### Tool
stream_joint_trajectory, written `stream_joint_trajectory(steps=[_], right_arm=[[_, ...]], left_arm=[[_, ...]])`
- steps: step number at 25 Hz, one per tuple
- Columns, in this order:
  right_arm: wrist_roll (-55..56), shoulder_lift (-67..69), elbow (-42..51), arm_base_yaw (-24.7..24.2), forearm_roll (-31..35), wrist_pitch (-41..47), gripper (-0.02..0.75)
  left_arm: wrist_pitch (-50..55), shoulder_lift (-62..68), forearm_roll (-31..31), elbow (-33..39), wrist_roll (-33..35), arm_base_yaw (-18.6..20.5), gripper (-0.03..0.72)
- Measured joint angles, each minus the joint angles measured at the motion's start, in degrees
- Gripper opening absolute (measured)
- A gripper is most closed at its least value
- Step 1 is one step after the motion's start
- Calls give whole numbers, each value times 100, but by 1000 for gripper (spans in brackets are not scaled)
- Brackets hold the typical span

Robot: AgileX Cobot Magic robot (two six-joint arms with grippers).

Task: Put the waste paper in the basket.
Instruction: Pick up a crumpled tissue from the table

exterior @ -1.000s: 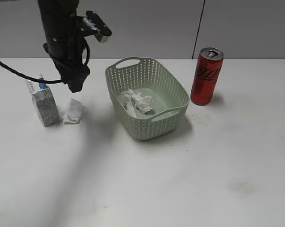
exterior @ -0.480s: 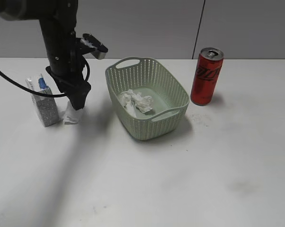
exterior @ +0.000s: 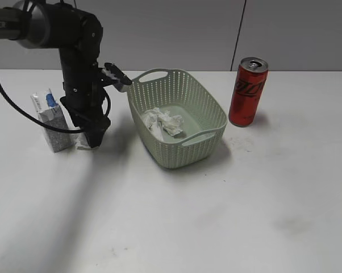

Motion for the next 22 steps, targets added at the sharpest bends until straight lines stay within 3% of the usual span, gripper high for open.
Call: stream_joint_trajectory(steps=[3, 7, 10, 17, 22], right_arm=[[0, 0, 0, 0, 0, 0, 588], [0, 0, 0, 0, 0, 0, 588], [2, 0, 0, 0, -2, 0, 588], [2, 0, 0, 0, -2, 0, 588], [7, 0, 0, 0, -2, 0, 588]], left_arm=[[-28, 52, -6, 0, 0, 0, 584], [-13, 120, -185, 0, 0, 5, 519], [3, 133, -239, 0, 0, 5, 424], [13, 140, -245, -11, 0, 5, 111], [52, -18, -227, -11, 0, 5, 28]])
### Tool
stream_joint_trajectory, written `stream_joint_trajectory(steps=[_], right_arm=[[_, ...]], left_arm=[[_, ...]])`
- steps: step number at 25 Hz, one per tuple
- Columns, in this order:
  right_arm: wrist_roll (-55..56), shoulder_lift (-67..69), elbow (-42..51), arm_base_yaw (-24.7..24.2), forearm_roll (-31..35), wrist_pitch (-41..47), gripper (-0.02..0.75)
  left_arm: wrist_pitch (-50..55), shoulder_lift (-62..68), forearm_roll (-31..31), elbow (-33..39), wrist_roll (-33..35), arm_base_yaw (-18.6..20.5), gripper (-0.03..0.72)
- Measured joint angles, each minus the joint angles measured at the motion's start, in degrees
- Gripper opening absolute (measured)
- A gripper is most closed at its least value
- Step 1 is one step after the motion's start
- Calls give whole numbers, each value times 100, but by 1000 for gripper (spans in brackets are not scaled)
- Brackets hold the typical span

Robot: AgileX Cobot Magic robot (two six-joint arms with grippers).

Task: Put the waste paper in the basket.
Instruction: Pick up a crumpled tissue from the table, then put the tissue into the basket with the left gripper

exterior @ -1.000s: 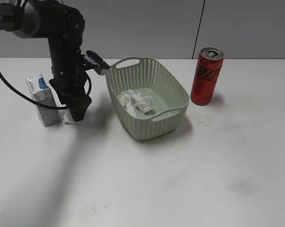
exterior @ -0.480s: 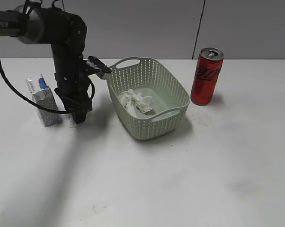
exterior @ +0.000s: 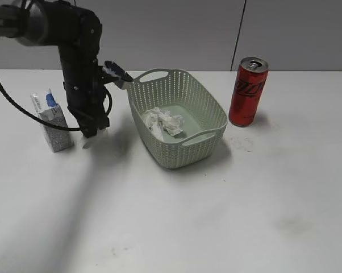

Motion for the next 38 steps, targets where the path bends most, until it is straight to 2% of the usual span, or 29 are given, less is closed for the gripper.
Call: stream_joint_trajectory(steps=[10, 13, 17, 22, 25, 27, 29, 35, 38], right_arm=[[2, 0, 0, 0, 0, 0, 588], [2, 0, 0, 0, 0, 0, 588], [2, 0, 0, 0, 0, 0, 588], [2, 0, 0, 0, -5, 0, 588], [2, 0, 0, 0, -5, 0, 588], [2, 0, 0, 0, -5, 0, 588], [2, 0, 0, 0, -5, 0, 588], [2, 0, 0, 0, -5, 0, 588], [2, 0, 0, 0, -5, 0, 588]], left_arm=[[-107, -1433, 12, 0, 0, 0, 20], [-378, -1855, -157, 0, 0, 0, 19], [-783, -2300, -878, 0, -16, 0, 18], [-1724, -2658, -1824, 0, -595, 0, 18], [-2133, -2747, -2350, 0, -705, -10, 18], [-2318, -2748, -2480, 59, -733, -83, 18], [-2674, -2808, -2487, 363, -733, -249, 18], [-5168, -3244, -2438, 2228, -733, -898, 18], [-5924, -3243, -2470, 2964, -733, -1129, 18]])
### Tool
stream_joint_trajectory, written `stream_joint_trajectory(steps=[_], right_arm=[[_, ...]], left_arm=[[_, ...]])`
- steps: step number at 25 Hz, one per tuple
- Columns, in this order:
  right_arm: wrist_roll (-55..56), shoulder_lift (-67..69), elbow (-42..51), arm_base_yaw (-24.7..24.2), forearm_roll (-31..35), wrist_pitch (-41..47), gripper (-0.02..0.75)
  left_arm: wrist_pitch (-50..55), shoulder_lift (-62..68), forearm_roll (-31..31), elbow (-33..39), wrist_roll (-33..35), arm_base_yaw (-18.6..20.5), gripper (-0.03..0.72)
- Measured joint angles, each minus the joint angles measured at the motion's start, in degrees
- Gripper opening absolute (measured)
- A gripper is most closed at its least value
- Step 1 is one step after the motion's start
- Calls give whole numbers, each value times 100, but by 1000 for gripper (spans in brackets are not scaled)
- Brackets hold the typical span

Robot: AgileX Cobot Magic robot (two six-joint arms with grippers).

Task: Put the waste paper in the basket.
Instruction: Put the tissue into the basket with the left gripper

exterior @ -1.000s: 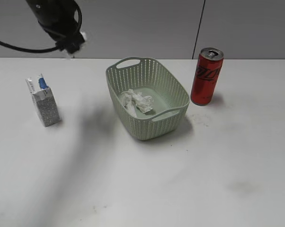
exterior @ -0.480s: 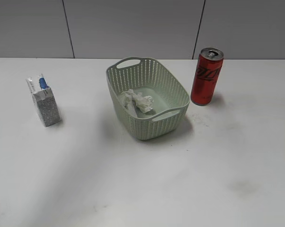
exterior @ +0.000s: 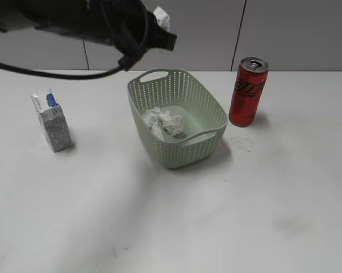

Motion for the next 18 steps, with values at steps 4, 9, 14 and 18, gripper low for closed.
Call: stream_joint_trajectory(steps=[4, 9, 14, 18], right_arm=[[0, 0, 0, 0, -1, 0, 588], [0, 0, 0, 0, -1, 0, 588], [4, 0, 0, 0, -1, 0, 588], [4, 0, 0, 0, -1, 0, 588]], left_arm=[[-580, 289, -24, 477, 0, -141, 34], [-705, 746, -36, 519, 0, -173, 303], [-770, 838, -62, 526, -5, -173, 651], [-806, 838, -66, 526, -5, -173, 684]])
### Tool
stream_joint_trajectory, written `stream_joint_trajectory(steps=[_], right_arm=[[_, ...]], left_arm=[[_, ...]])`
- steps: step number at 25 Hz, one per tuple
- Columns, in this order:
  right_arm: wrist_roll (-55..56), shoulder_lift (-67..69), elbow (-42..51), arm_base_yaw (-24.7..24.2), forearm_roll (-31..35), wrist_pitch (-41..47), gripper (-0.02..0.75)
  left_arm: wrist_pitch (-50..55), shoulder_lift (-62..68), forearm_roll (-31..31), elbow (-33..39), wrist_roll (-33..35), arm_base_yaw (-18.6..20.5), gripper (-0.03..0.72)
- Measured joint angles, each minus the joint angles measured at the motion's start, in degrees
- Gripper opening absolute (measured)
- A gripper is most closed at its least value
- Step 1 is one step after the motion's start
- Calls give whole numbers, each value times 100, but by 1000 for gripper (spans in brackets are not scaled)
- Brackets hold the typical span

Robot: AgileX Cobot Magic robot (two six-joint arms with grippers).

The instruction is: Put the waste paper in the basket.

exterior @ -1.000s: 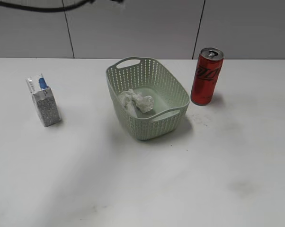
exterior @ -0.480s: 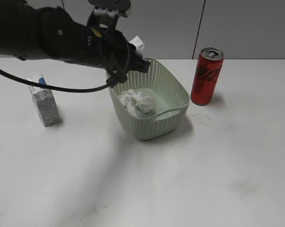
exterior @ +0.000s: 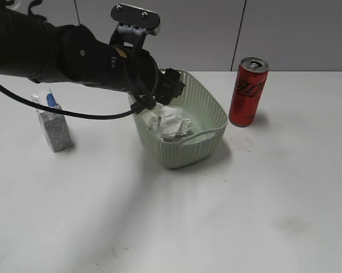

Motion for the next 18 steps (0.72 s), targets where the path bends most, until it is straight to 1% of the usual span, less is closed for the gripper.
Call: stream_joint_trajectory(steps=[4, 8, 11, 15, 18], right_arm=[[0, 0, 0, 0, 0, 0, 588], [2, 0, 0, 0, 0, 0, 587], [2, 0, 0, 0, 0, 0, 587], [-2, 0, 0, 0, -5, 0, 587], [-2, 0, 0, 0, -5, 0, 587]], left_arm=[[352, -38, 31, -90, 0, 7, 684], [1147, -278, 182, -468, 0, 216, 682], [2173, -447, 274, -1031, 0, 549, 671], [3754, -466, 301, -1791, -98, 1211, 648], [4694, -466, 488, -2259, -572, 1745, 617]])
